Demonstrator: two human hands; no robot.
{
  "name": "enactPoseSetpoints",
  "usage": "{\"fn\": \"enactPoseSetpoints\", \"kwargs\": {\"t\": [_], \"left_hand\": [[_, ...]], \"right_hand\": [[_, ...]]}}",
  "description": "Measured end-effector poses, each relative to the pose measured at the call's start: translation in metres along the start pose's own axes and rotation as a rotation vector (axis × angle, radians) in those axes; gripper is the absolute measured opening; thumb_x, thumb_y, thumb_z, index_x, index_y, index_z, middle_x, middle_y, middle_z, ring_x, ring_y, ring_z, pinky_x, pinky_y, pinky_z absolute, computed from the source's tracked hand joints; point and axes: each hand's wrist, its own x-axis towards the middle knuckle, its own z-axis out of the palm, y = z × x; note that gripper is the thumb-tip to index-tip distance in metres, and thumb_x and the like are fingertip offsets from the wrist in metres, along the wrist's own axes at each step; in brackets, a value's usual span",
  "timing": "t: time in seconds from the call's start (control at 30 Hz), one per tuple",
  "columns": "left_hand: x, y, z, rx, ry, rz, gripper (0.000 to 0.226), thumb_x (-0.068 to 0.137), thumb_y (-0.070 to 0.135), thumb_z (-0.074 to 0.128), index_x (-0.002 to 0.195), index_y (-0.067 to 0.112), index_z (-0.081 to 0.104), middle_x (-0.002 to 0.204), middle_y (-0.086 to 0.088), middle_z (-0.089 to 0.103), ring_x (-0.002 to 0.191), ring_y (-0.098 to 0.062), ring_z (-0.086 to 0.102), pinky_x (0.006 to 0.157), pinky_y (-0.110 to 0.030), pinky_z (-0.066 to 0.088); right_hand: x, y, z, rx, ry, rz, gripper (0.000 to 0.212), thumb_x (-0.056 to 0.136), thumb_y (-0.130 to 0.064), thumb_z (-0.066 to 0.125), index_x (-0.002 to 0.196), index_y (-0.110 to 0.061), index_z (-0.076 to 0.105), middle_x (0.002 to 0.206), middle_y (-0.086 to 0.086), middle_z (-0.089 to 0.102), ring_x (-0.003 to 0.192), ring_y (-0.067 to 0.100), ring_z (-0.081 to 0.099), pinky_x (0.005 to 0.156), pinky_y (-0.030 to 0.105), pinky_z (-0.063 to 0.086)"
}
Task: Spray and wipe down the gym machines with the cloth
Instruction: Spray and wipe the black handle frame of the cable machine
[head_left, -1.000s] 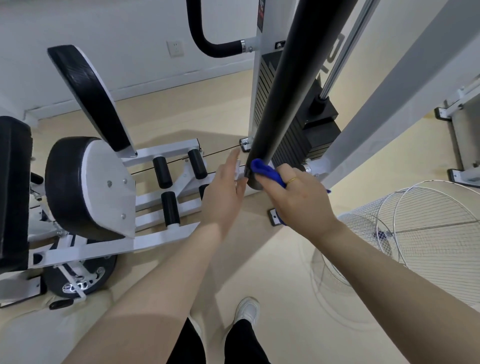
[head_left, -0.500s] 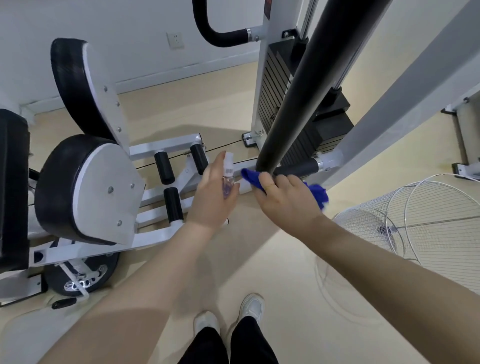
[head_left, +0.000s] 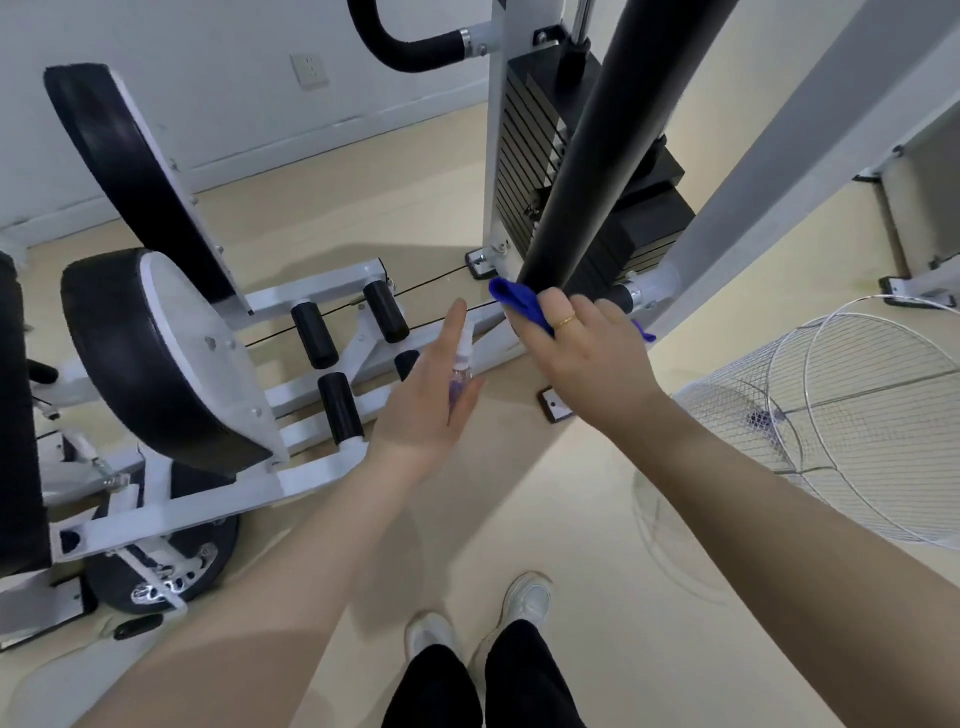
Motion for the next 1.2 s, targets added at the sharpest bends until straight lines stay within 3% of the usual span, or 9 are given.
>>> {"fn": "enactPoseSetpoints", "kwargs": {"t": [0.1,0.23,0.37,0.57,0.73,0.87,1.03,1.13,1.2], "left_hand": [[-0.005,0.006,0.003,0.123,-0.052,0.094,0.064,0.097,0.022,0.043,0.135,0.050,0.001,0.096,0.012,0.038,0.071,-0.008,0.049,0.070,-0.033,0.045],[0.001,0.020,0.015,0.258,-0.133,-0.010,0.063,0.093,0.020,0.042,0.145,0.042,0.015,0.081,0.012,0.039,0.072,-0.017,0.051,0.074,-0.039,0.050],[0.012,0.035,0.049,0.232,-0.046,0.023,0.061,0.091,0.017,0.047,0.140,0.042,0.020,0.099,-0.006,0.057,0.075,-0.026,0.060,0.069,-0.045,0.053],[0.056,0.082,0.113,0.574,0.059,-0.164,0.056,0.096,0.019,0.037,0.146,0.030,0.014,0.090,-0.005,0.041,0.061,-0.020,0.044,0.052,-0.033,0.035],[0.080,0.084,0.126,0.508,0.155,-0.341,0.055,0.095,0.010,0.039,0.142,0.029,0.017,0.086,-0.008,0.040,0.061,-0.024,0.043,0.055,-0.036,0.036],[0.081,0.076,0.129,0.472,0.201,-0.308,0.047,0.094,0.011,0.042,0.134,0.028,0.023,0.088,-0.010,0.050,0.064,-0.029,0.056,0.055,-0.039,0.050],[0.068,0.071,0.125,0.405,0.199,-0.254,0.056,0.094,0.016,0.044,0.145,0.027,0.023,0.095,-0.009,0.050,0.069,-0.030,0.056,0.059,-0.040,0.049],[0.044,0.068,0.115,0.274,0.225,-0.172,0.042,0.087,0.014,0.057,0.127,0.008,0.045,0.082,-0.004,0.057,0.065,-0.032,0.059,0.053,-0.033,0.042],[0.032,0.065,0.105,0.169,0.251,-0.276,0.038,0.086,0.015,0.059,0.121,0.009,0.047,0.082,0.003,0.053,0.070,-0.027,0.057,0.059,-0.030,0.038]], "right_hand": [[-0.007,0.009,0.012,0.004,-0.014,-0.069,0.045,0.077,0.002,0.043,0.114,-0.012,0.063,0.085,0.013,0.060,0.055,0.023,0.052,0.049,0.029,0.040],[-0.025,0.013,0.018,0.102,-0.312,-0.092,0.052,0.060,-0.004,0.074,0.111,-0.015,0.066,0.085,0.011,0.058,0.053,0.023,0.053,0.047,0.028,0.037],[-0.029,0.042,0.020,0.394,-0.489,0.284,0.034,0.098,-0.026,0.041,0.132,-0.022,0.045,0.114,0.006,0.047,0.078,0.021,0.052,0.068,0.032,0.047],[-0.045,0.108,0.037,0.682,-0.423,0.656,0.032,0.097,-0.028,0.042,0.126,-0.026,0.054,0.114,0.007,0.054,0.096,0.026,0.055,0.077,0.029,0.041],[-0.049,0.120,0.050,0.737,-0.465,0.621,0.033,0.098,-0.028,0.041,0.128,-0.024,0.052,0.115,0.007,0.054,0.087,0.022,0.053,0.076,0.028,0.042],[-0.044,0.105,0.063,0.739,-0.475,0.589,0.038,0.100,-0.031,0.035,0.137,-0.024,0.040,0.124,0.008,0.047,0.101,0.029,0.055,0.087,0.037,0.045],[-0.031,0.099,0.082,0.640,-0.493,0.716,0.034,0.102,-0.025,0.030,0.133,-0.014,0.041,0.126,0.012,0.044,0.094,0.032,0.058,0.075,0.031,0.039],[-0.021,0.063,0.080,0.824,-0.400,0.629,0.030,0.099,-0.021,0.038,0.125,-0.012,0.051,0.120,0.013,0.050,0.095,0.032,0.058,0.079,0.032,0.041],[-0.017,0.035,0.073,1.004,-0.425,0.528,0.032,0.098,-0.019,0.041,0.127,-0.011,0.051,0.116,0.012,0.054,0.098,0.027,0.057,0.079,0.025,0.037]]}}
